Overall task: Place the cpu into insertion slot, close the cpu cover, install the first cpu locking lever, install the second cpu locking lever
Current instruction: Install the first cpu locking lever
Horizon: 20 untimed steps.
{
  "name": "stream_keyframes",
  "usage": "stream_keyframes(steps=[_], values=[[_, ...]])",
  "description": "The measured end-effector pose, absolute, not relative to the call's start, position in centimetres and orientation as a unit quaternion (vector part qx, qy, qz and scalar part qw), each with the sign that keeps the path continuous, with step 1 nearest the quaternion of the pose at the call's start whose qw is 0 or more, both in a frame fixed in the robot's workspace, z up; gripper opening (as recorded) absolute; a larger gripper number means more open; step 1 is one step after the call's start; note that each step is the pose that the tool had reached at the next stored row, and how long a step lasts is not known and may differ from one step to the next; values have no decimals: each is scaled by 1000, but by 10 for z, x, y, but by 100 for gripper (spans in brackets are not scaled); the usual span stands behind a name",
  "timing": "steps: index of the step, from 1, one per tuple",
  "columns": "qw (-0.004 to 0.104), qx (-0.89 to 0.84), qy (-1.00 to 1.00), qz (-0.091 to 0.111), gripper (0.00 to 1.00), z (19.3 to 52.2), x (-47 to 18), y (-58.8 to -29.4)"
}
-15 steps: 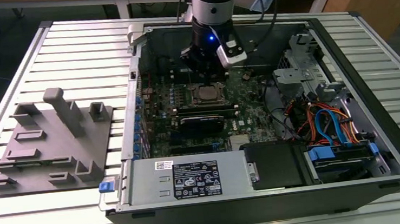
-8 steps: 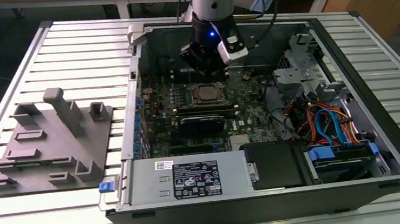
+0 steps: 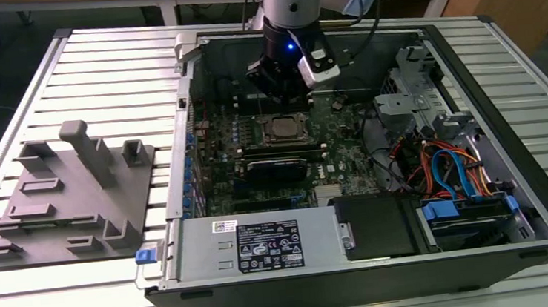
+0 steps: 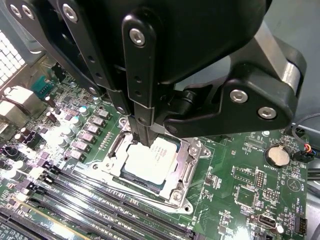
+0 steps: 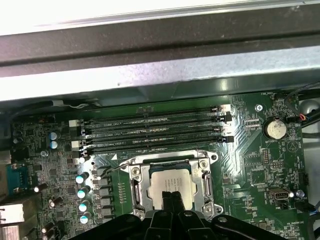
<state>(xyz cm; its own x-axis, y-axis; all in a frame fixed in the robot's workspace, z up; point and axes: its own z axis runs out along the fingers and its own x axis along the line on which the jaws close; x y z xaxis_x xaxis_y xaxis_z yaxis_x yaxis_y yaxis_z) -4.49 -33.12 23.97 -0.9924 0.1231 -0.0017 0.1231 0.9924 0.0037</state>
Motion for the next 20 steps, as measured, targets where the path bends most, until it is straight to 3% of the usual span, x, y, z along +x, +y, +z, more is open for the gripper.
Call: stream_keyframes(steps=[20], values=[[1, -22, 1000, 2, 10, 240, -45, -331]])
